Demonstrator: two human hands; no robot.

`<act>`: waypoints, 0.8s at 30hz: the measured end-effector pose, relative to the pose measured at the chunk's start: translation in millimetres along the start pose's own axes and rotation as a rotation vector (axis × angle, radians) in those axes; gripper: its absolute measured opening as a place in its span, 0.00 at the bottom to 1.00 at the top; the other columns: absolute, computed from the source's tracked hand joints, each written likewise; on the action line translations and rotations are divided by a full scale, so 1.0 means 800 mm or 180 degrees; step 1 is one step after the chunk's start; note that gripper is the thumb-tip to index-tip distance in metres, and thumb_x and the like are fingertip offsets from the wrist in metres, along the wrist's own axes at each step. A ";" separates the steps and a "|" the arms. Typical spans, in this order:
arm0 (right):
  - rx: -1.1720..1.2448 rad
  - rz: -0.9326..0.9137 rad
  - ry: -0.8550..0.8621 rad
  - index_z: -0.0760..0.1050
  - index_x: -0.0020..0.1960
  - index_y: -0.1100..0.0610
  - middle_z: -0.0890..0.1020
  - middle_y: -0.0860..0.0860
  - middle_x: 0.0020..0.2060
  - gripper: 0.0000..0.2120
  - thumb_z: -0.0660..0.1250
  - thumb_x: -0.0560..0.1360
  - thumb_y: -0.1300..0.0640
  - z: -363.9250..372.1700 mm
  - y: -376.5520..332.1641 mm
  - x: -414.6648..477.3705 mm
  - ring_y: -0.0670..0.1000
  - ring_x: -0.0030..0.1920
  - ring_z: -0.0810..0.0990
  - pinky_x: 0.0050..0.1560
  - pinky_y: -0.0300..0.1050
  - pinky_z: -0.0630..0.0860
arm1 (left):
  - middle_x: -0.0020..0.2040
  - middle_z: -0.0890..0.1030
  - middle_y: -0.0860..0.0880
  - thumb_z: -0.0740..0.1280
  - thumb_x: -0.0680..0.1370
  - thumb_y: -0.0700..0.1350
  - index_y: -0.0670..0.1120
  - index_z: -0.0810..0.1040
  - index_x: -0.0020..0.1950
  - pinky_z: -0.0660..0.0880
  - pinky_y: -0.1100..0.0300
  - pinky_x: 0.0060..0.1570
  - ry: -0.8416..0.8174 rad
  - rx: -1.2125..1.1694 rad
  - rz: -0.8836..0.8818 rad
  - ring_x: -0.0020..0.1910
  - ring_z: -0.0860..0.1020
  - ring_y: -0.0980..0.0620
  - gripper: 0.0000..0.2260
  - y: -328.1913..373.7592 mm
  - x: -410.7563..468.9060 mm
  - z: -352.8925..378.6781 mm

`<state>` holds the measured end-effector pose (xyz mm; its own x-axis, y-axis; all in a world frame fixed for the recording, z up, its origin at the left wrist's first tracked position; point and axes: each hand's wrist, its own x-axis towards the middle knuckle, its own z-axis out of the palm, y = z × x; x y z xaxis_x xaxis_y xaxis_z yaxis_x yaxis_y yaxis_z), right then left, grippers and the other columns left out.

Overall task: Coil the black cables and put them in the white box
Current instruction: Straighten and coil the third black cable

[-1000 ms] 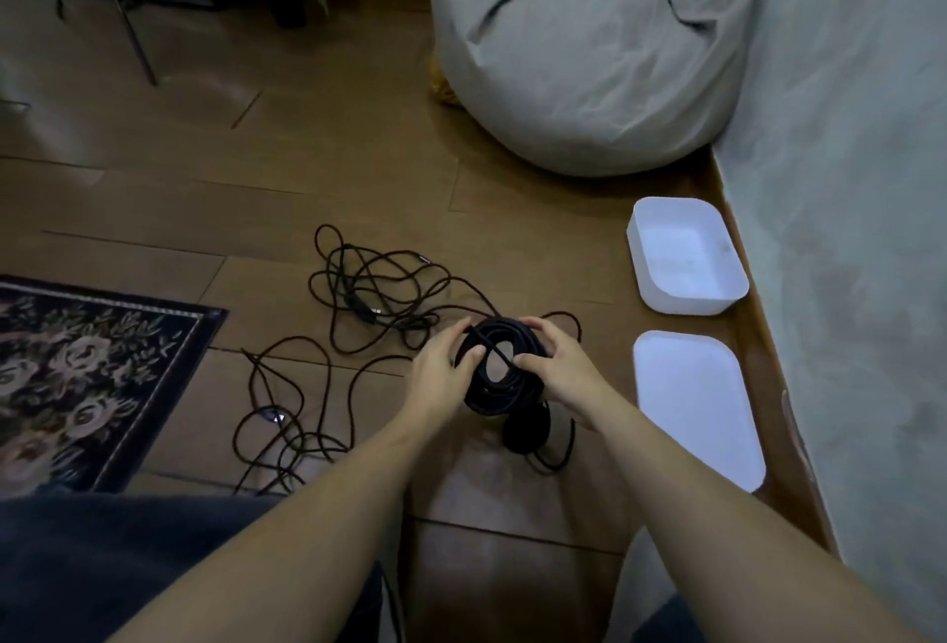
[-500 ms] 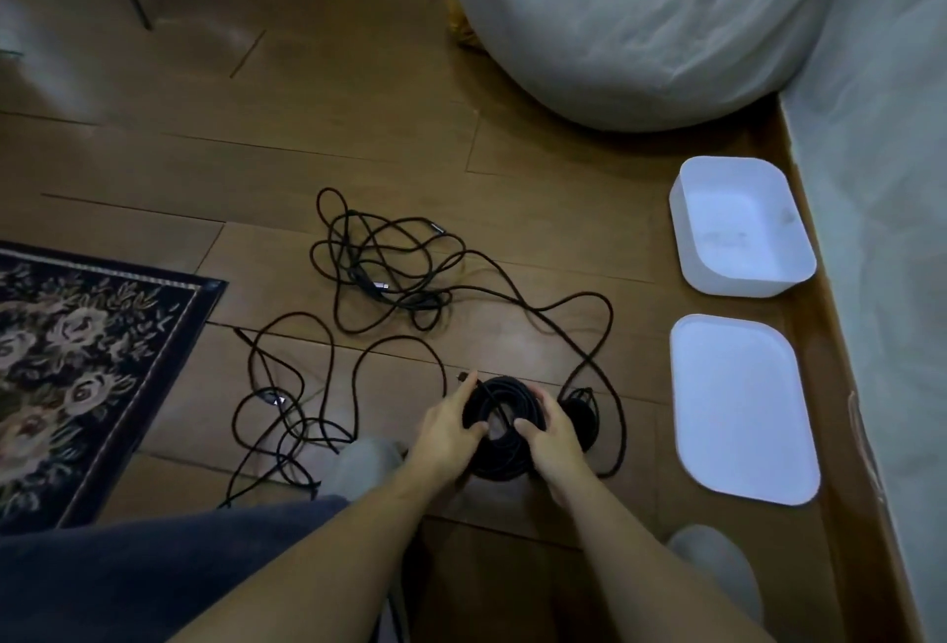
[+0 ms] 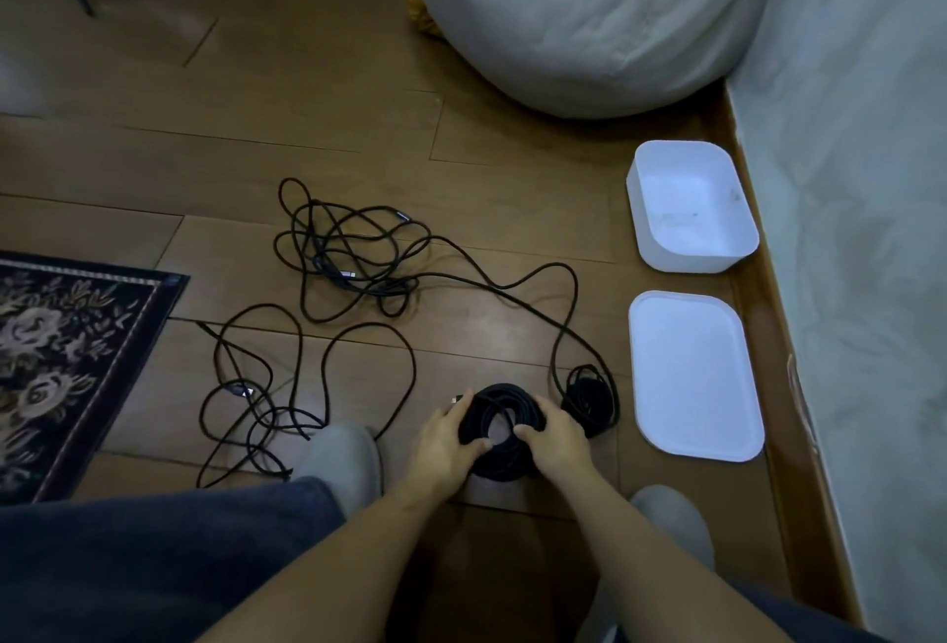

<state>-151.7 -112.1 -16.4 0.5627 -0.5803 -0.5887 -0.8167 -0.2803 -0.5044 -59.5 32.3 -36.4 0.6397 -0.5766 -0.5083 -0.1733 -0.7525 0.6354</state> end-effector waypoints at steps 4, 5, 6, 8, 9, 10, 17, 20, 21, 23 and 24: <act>0.0207 -0.0013 -0.0174 0.71 0.72 0.52 0.81 0.52 0.62 0.23 0.70 0.79 0.53 0.004 0.007 -0.008 0.54 0.63 0.79 0.54 0.41 0.74 | 0.74 0.69 0.44 0.70 0.80 0.48 0.55 0.58 0.82 0.67 0.53 0.70 0.0043 -0.0004 -0.0052 0.73 0.69 0.44 0.34 -0.006 -0.006 0.007; 0.0274 0.0019 -0.0192 0.70 0.73 0.52 0.80 0.52 0.63 0.24 0.70 0.78 0.53 0.007 0.008 -0.010 0.54 0.63 0.78 0.55 0.42 0.74 | 0.73 0.69 0.44 0.70 0.80 0.48 0.56 0.59 0.82 0.68 0.53 0.70 0.0088 0.0049 -0.0060 0.72 0.69 0.44 0.34 -0.008 -0.005 0.007; 0.0314 0.0062 -0.0177 0.69 0.73 0.53 0.80 0.52 0.64 0.25 0.71 0.78 0.53 0.010 0.008 -0.011 0.54 0.64 0.78 0.56 0.43 0.74 | 0.73 0.70 0.45 0.70 0.80 0.49 0.56 0.59 0.82 0.69 0.52 0.69 0.0124 0.0108 -0.0053 0.71 0.69 0.44 0.33 -0.010 -0.004 0.008; 0.0311 0.0131 -0.0081 0.69 0.73 0.53 0.80 0.52 0.63 0.26 0.71 0.77 0.52 0.016 0.007 -0.014 0.54 0.63 0.78 0.59 0.46 0.77 | 0.72 0.70 0.45 0.70 0.80 0.49 0.57 0.58 0.82 0.69 0.51 0.69 0.0145 0.0185 -0.0049 0.71 0.70 0.44 0.33 -0.012 -0.003 0.010; 0.0243 0.0142 -0.0037 0.70 0.72 0.52 0.81 0.52 0.62 0.25 0.71 0.77 0.52 0.018 0.007 -0.014 0.54 0.62 0.79 0.59 0.48 0.78 | 0.72 0.70 0.46 0.70 0.80 0.48 0.58 0.58 0.82 0.69 0.51 0.69 0.0145 0.0203 -0.0062 0.71 0.69 0.45 0.33 -0.014 -0.003 0.012; 0.0122 0.0149 -0.0016 0.70 0.71 0.52 0.81 0.52 0.61 0.24 0.71 0.77 0.51 0.020 0.006 -0.014 0.54 0.61 0.80 0.58 0.50 0.79 | 0.73 0.69 0.46 0.69 0.80 0.48 0.58 0.58 0.82 0.69 0.51 0.69 0.0141 0.0216 -0.0069 0.71 0.69 0.45 0.33 -0.014 -0.003 0.014; -0.1777 0.0117 -0.0526 0.69 0.67 0.53 0.80 0.55 0.61 0.24 0.69 0.77 0.42 -0.016 -0.038 -0.005 0.58 0.61 0.79 0.50 0.50 0.75 | 0.69 0.68 0.48 0.69 0.78 0.59 0.58 0.64 0.78 0.71 0.54 0.65 -0.0179 0.0534 0.0101 0.67 0.70 0.47 0.30 -0.012 0.018 -0.028; -0.2289 0.0134 -0.0749 0.76 0.65 0.55 0.80 0.54 0.60 0.23 0.70 0.76 0.41 -0.040 -0.074 0.012 0.57 0.60 0.79 0.47 0.47 0.74 | 0.66 0.72 0.49 0.64 0.80 0.63 0.56 0.70 0.76 0.73 0.53 0.64 0.0110 0.0405 0.0243 0.64 0.74 0.49 0.25 -0.010 0.030 -0.071; -0.2385 0.0107 -0.0772 0.77 0.64 0.55 0.80 0.54 0.60 0.23 0.69 0.77 0.42 -0.048 -0.087 0.019 0.56 0.61 0.79 0.48 0.47 0.73 | 0.65 0.74 0.49 0.62 0.81 0.62 0.56 0.71 0.74 0.74 0.53 0.63 0.0287 0.0403 0.0281 0.63 0.75 0.49 0.23 -0.010 0.036 -0.085; -0.2503 0.0008 -0.0714 0.76 0.65 0.55 0.79 0.54 0.62 0.20 0.67 0.78 0.44 -0.064 -0.114 0.032 0.57 0.63 0.77 0.51 0.46 0.73 | 0.62 0.77 0.49 0.63 0.82 0.59 0.55 0.73 0.73 0.74 0.54 0.60 0.0658 0.0524 0.0382 0.61 0.77 0.49 0.20 -0.008 0.055 -0.112; -0.2517 -0.0138 -0.0612 0.76 0.64 0.55 0.79 0.55 0.62 0.18 0.65 0.79 0.47 -0.070 -0.126 0.042 0.58 0.63 0.78 0.52 0.46 0.73 | 0.61 0.77 0.49 0.63 0.82 0.57 0.54 0.74 0.72 0.75 0.54 0.58 0.0809 0.0607 0.0431 0.60 0.77 0.48 0.19 -0.005 0.065 -0.124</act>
<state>-57.7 -146.3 50.3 0.5492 -0.4353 -0.7133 -0.6018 -0.7983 0.0237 48.9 37.1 -7.7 0.7632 -0.5956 -0.2506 -0.3909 -0.7343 0.5549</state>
